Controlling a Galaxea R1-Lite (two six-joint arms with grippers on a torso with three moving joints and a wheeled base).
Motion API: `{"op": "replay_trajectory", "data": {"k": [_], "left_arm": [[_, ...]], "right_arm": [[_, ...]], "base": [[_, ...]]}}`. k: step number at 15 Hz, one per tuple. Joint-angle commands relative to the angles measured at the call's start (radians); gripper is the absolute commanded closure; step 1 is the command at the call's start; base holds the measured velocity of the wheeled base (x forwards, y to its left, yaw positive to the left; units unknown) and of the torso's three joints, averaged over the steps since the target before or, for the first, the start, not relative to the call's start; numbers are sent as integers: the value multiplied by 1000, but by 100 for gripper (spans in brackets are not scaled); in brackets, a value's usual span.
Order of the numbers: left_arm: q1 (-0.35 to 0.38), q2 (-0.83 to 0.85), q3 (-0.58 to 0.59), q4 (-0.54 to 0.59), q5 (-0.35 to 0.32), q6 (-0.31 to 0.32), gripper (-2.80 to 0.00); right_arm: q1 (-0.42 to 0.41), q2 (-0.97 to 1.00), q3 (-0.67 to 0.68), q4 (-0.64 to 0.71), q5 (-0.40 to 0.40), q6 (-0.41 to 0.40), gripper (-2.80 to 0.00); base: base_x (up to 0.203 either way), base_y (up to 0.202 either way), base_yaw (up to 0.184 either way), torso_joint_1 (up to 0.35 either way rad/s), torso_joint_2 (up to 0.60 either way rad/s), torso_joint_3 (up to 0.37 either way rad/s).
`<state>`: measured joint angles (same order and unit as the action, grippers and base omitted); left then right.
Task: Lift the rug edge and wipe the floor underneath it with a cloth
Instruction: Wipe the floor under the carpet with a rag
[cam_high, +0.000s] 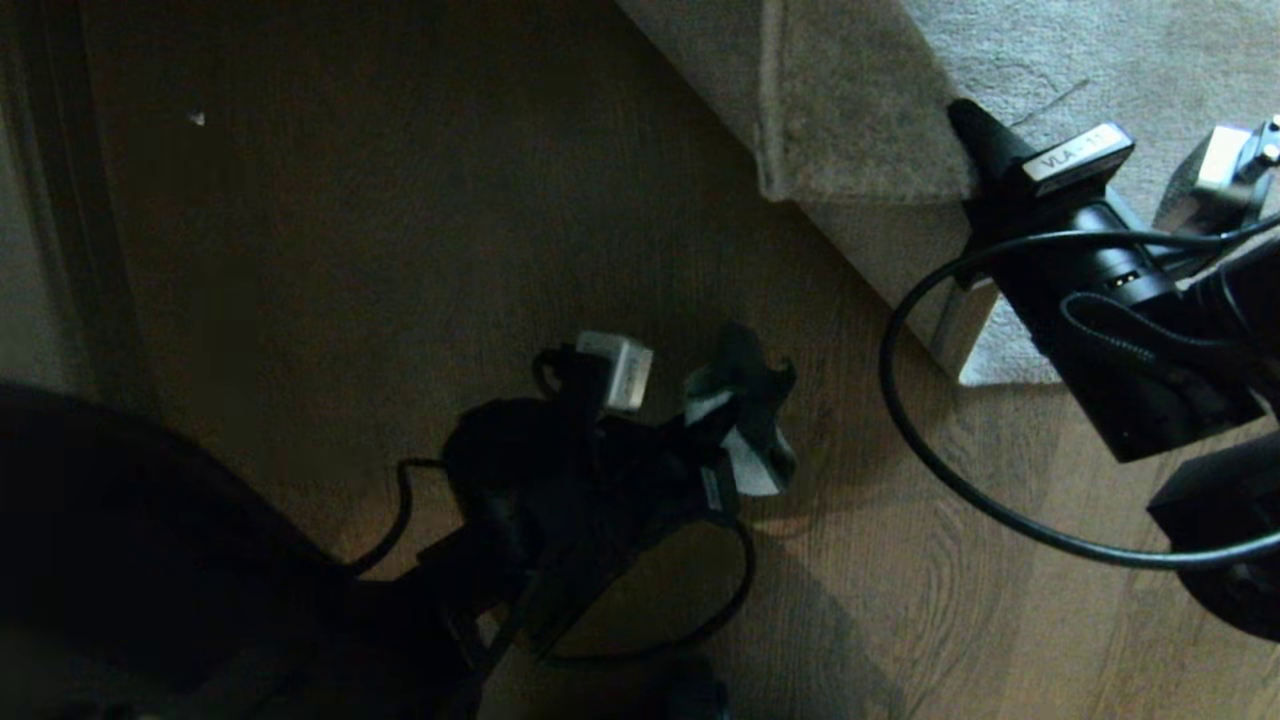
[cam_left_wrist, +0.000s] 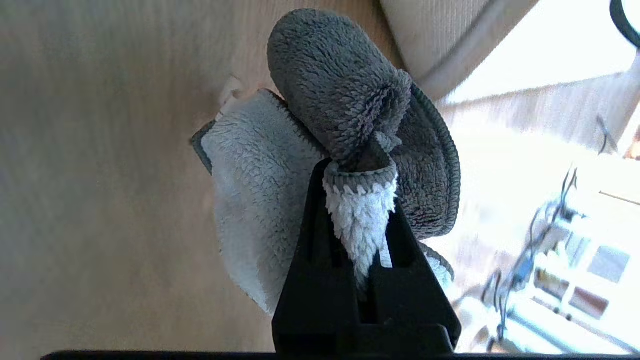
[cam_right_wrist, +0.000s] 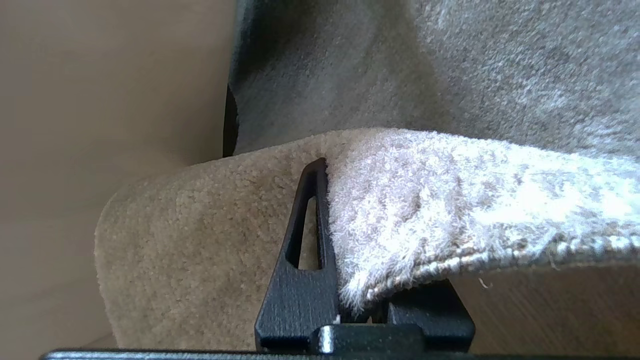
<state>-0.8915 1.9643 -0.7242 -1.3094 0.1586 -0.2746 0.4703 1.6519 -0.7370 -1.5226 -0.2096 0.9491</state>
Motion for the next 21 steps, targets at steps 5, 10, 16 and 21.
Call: {"op": "replay_trajectory", "data": {"k": [5, 10, 16, 21], "left_arm": [[76, 157, -210, -51, 17, -1, 0], [255, 148, -244, -65, 12, -1, 0], [415, 26, -241, -67, 19, -7, 0], [468, -96, -146, -69, 21, -9, 0]], "right_arm": [[-7, 0, -1, -47, -4, 5, 0], [-7, -1, -1, -47, -4, 5, 0], [-4, -3, 2, -47, -2, 5, 0], [0, -17, 32, -47, -1, 7, 0]], "base": [[0, 0, 0, 0, 0, 0], [0, 0, 0, 0, 0, 0], [0, 0, 0, 0, 0, 0], [0, 0, 0, 0, 0, 0]]}}
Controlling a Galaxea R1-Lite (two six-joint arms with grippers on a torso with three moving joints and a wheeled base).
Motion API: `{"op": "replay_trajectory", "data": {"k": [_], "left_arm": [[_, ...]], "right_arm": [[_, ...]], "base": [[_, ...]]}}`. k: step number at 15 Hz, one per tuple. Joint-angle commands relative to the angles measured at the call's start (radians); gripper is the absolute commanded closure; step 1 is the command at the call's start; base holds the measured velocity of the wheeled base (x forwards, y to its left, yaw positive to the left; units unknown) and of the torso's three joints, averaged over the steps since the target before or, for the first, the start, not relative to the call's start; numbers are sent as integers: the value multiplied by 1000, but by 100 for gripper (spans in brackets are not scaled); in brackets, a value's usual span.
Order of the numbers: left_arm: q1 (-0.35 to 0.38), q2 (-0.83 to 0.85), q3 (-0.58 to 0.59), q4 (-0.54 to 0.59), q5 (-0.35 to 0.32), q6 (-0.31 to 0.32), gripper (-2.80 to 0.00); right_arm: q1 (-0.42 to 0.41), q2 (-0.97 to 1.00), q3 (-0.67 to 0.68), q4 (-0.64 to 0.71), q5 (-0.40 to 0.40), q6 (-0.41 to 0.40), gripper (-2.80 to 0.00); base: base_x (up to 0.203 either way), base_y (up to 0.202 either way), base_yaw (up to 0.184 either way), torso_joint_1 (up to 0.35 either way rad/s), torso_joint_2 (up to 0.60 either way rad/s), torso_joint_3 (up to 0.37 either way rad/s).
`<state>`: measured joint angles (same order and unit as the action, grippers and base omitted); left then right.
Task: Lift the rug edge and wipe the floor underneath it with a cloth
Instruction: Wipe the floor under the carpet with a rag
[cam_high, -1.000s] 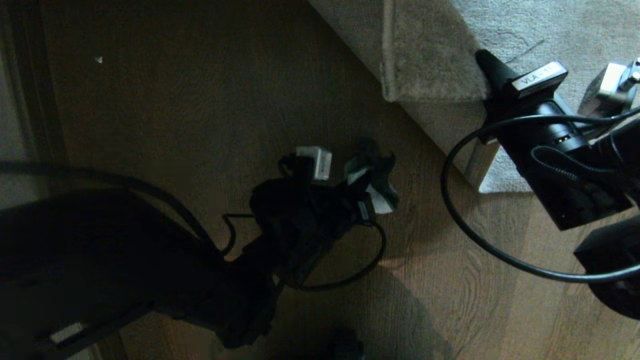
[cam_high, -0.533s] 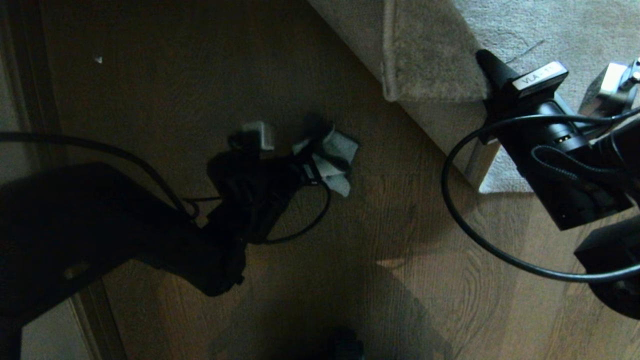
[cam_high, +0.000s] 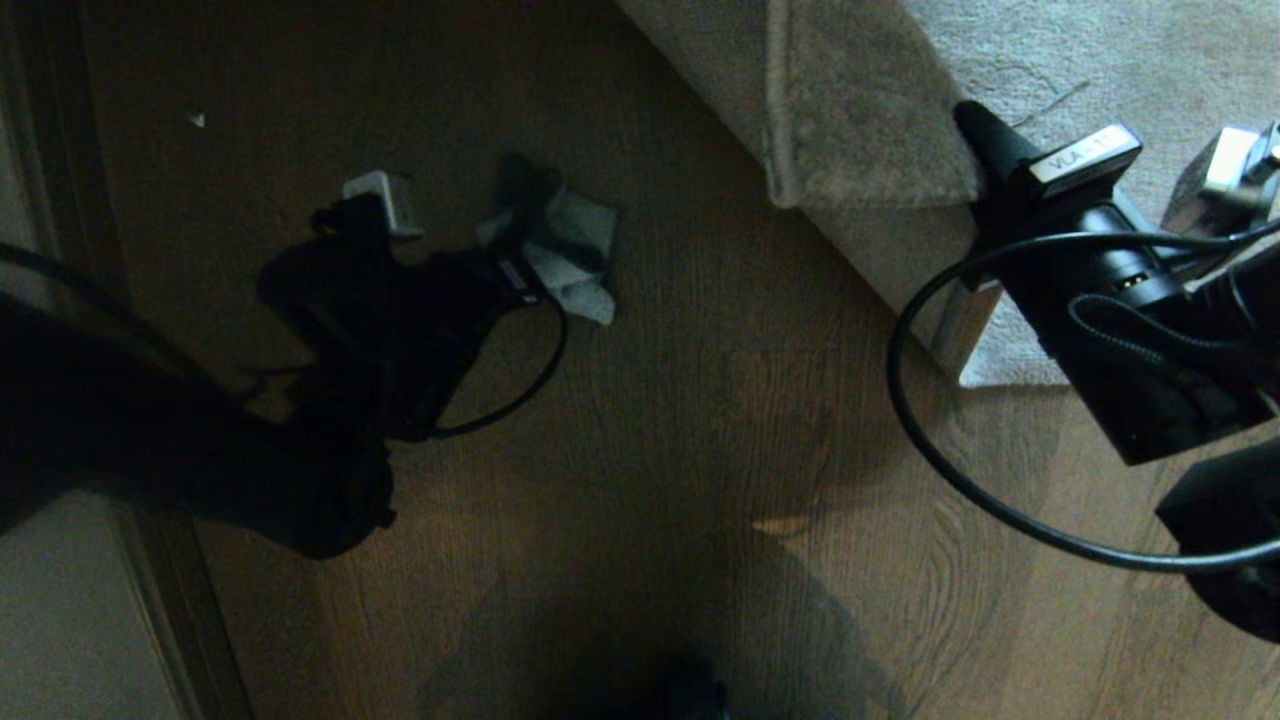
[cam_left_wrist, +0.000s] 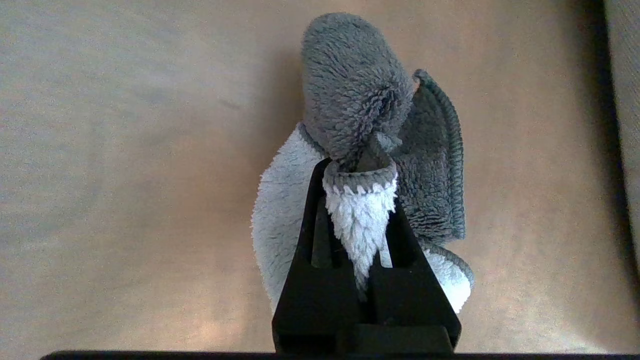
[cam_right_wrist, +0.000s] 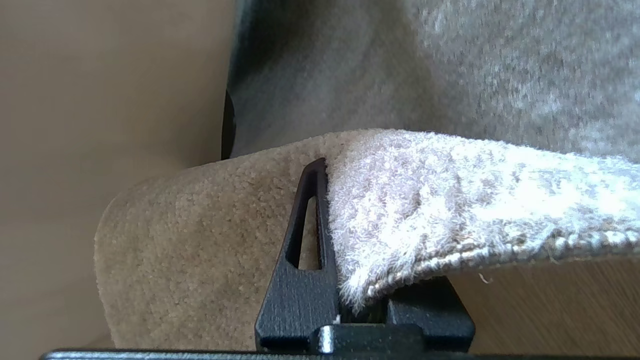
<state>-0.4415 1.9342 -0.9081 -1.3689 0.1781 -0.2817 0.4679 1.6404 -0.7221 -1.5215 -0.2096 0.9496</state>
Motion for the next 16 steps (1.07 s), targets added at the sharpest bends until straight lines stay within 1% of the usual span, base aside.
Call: {"op": "replay_trajectory", "data": {"k": [1, 8, 10, 12, 13, 14, 16], "left_arm": [[36, -94, 66, -11, 0, -1, 0], [157, -265, 310, -9, -15, 3, 0], [187, -310, 395, -7, -16, 7, 0], [222, -352, 467, -3, -21, 30, 0], [236, -373, 501, -2, -34, 40, 0], [243, -394, 535, -2, -49, 44, 0], [247, -439, 616, -1, -58, 73, 0]], "right_arm": [[4, -15, 28, -49, -1, 7, 0], [9, -33, 39, -49, 0, 14, 0], [11, -33, 41, -49, 41, 12, 0], [11, -31, 36, -49, 48, 15, 0], [11, -27, 35, -49, 57, 17, 0], [11, -26, 32, -49, 66, 28, 0], [11, -22, 30, -49, 70, 35, 0]], "base": [[0, 0, 0, 0, 0, 0], [0, 0, 0, 0, 0, 0], [0, 0, 0, 0, 0, 0], [0, 0, 0, 0, 0, 0], [0, 0, 0, 0, 0, 0], [0, 0, 0, 0, 0, 0], [0, 0, 0, 0, 0, 0]]}}
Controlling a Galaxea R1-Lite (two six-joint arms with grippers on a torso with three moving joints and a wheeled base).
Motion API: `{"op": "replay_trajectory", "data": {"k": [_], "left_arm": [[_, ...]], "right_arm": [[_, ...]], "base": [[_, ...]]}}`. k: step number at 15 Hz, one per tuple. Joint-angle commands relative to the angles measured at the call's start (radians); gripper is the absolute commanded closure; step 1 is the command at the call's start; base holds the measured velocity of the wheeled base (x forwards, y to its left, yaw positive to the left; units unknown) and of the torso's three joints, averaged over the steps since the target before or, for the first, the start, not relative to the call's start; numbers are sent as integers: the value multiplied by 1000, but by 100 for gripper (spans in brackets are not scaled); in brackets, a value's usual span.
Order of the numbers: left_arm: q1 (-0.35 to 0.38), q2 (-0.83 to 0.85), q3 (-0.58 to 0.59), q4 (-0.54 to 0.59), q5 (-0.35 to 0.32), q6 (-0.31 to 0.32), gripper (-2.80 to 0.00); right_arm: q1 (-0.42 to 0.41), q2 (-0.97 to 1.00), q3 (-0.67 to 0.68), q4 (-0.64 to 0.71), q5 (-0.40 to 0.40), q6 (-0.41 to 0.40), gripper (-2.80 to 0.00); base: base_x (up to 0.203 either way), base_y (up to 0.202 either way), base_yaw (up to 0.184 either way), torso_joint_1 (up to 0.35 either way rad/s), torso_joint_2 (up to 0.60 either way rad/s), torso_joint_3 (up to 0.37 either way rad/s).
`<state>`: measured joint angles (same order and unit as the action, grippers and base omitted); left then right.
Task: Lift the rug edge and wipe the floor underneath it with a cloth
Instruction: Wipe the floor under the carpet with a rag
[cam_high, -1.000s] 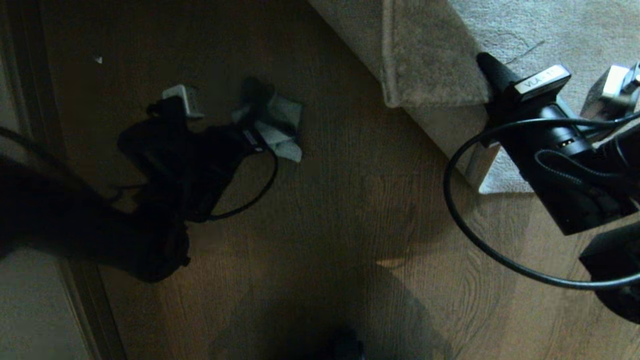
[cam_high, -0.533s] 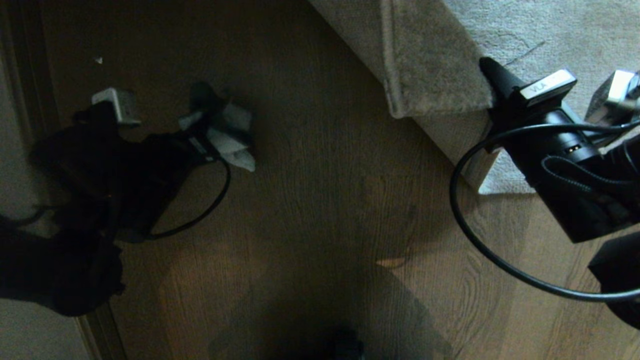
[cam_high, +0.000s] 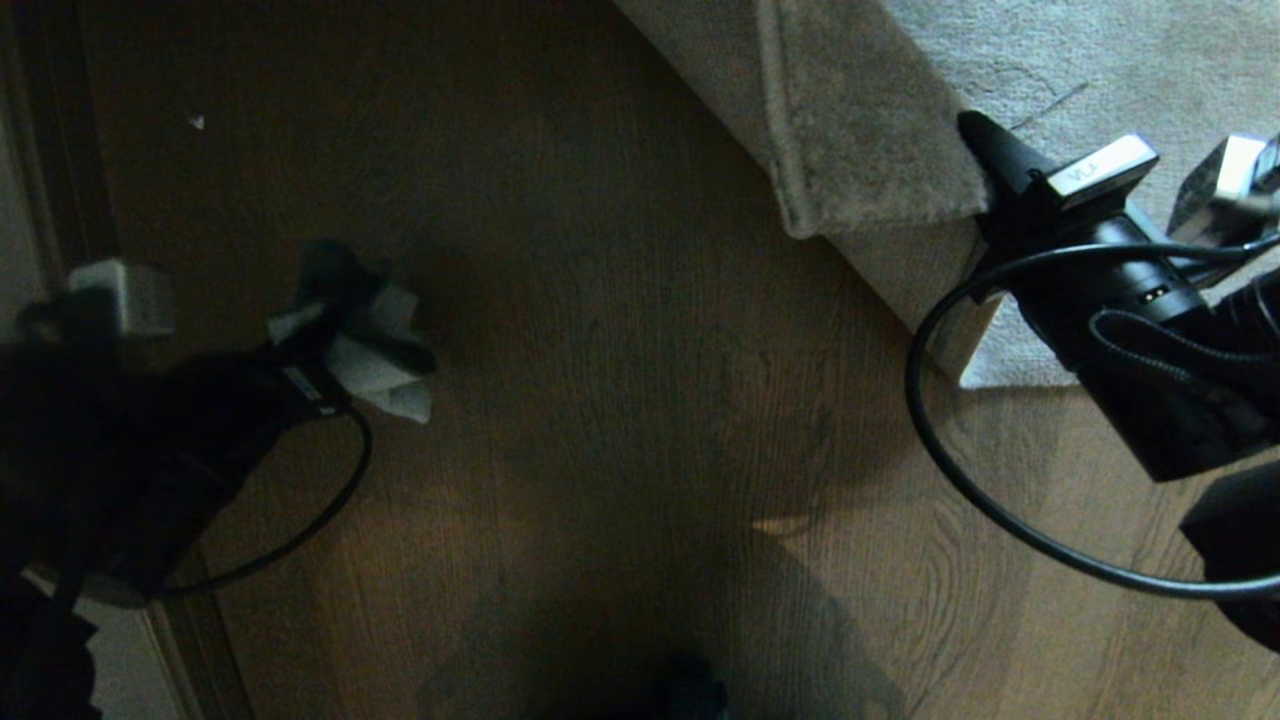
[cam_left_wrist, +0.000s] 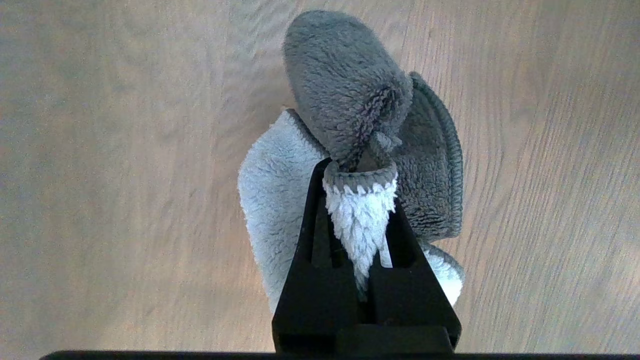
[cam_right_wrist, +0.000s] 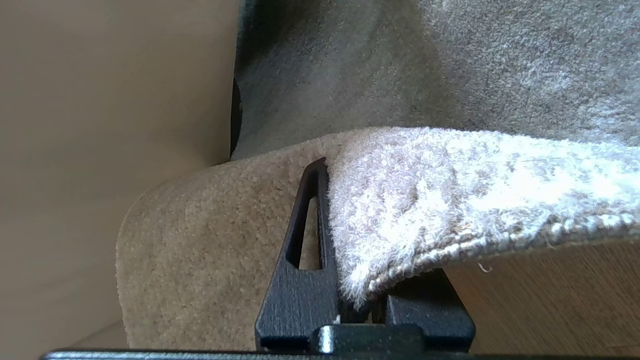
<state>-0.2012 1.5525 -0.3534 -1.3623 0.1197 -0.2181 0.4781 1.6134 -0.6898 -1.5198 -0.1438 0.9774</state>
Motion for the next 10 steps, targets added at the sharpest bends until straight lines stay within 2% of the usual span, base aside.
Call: {"op": "replay_trajectory", "data": {"k": [1, 5, 7, 10], "left_arm": [[11, -84, 114, -8, -3, 24, 0], [53, -223, 334, 14, -34, 47, 0], [84, -287, 352, 113, -32, 61, 0], [171, -299, 353, 150, -34, 124, 0]], "right_arm": [[1, 6, -4, -50, 6, 7, 0], [1, 6, -2, -50, 12, 7, 0], [1, 12, -3, -50, 13, 13, 0], [2, 20, -11, -50, 13, 12, 0]], "base": [[0, 0, 0, 0, 0, 0], [0, 0, 0, 0, 0, 0], [0, 0, 0, 0, 0, 0], [0, 0, 0, 0, 0, 0]]}}
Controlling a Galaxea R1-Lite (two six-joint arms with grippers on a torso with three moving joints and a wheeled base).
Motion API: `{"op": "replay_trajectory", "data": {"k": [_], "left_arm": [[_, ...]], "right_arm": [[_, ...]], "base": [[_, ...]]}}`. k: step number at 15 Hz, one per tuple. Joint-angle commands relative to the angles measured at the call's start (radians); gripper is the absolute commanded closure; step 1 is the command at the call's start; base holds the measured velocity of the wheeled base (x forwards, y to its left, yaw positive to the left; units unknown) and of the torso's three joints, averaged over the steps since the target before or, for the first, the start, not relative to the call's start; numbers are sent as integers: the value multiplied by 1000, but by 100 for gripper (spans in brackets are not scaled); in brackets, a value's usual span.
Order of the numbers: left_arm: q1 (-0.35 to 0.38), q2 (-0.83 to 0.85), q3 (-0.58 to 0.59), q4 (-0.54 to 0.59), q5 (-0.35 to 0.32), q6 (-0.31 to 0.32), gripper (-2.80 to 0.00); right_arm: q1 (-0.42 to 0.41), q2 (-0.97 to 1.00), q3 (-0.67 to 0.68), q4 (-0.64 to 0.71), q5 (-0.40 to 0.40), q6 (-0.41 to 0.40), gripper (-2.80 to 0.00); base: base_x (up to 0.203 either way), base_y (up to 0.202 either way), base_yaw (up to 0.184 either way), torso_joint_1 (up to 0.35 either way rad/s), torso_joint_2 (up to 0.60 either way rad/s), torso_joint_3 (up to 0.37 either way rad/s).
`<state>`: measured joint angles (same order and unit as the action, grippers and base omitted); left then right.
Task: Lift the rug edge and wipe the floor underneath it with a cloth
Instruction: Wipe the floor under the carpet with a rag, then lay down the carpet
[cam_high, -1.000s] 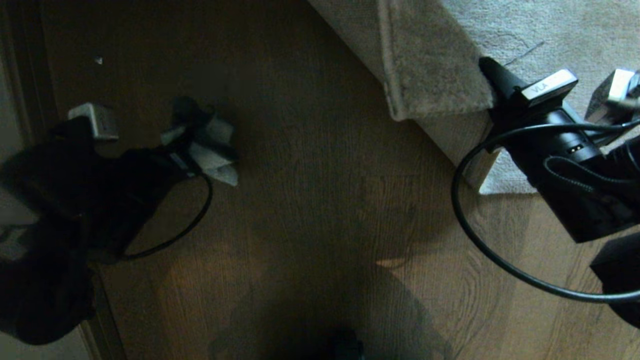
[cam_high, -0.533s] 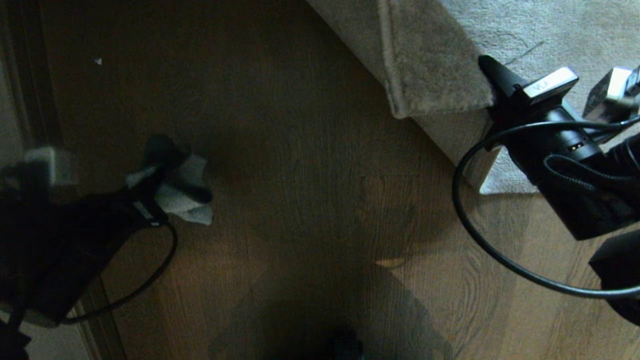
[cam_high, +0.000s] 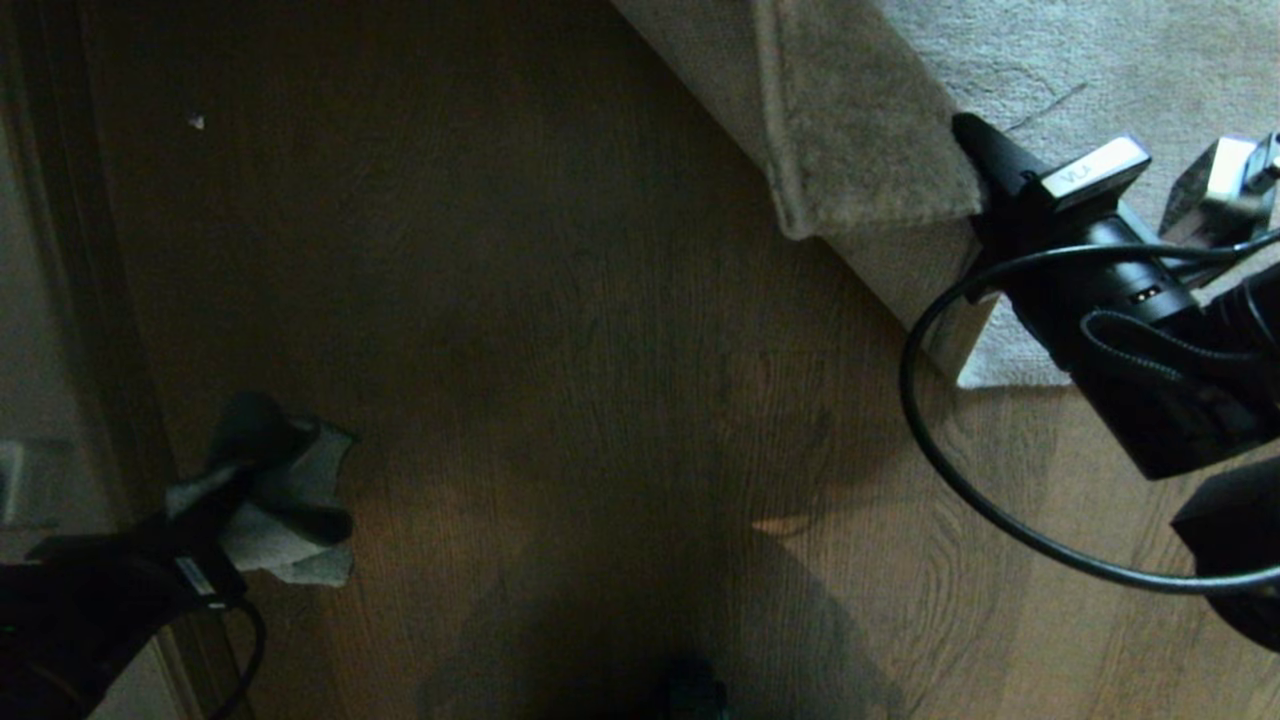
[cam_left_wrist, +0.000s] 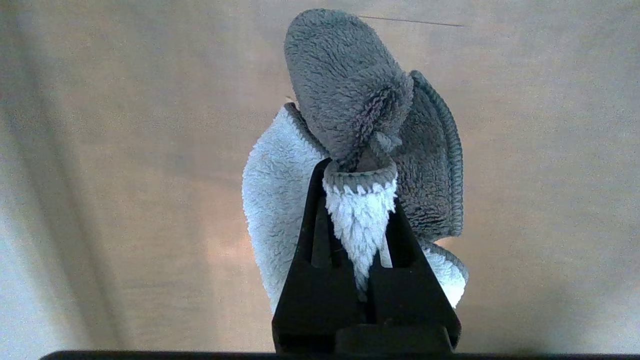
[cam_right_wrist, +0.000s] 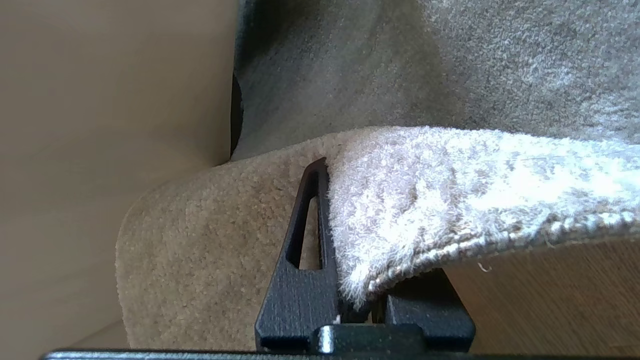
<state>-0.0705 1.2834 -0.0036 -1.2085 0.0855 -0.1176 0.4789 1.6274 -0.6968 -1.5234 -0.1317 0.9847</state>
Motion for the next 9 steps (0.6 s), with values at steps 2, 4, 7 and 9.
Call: {"op": "replay_trajectory", "data": {"k": [2, 4, 7, 9], "left_arm": [[74, -55, 4, -1, -2, 64, 0], [76, -115, 4, 35, -3, 80, 0], [72, -268, 4, 232, -7, 88, 0], [67, -385, 4, 399, -8, 89, 0]], "right_arm": [[1, 6, -4, -47, 0, 5, 0], [0, 3, 0, -47, 0, 3, 0], [0, 0, 2, -47, 0, 2, 0], [0, -1, -1, -47, 0, 2, 0]], "base": [[0, 0, 0, 0, 0, 0], [0, 0, 0, 0, 0, 0], [0, 0, 0, 0, 0, 0], [0, 0, 0, 0, 0, 0]]}}
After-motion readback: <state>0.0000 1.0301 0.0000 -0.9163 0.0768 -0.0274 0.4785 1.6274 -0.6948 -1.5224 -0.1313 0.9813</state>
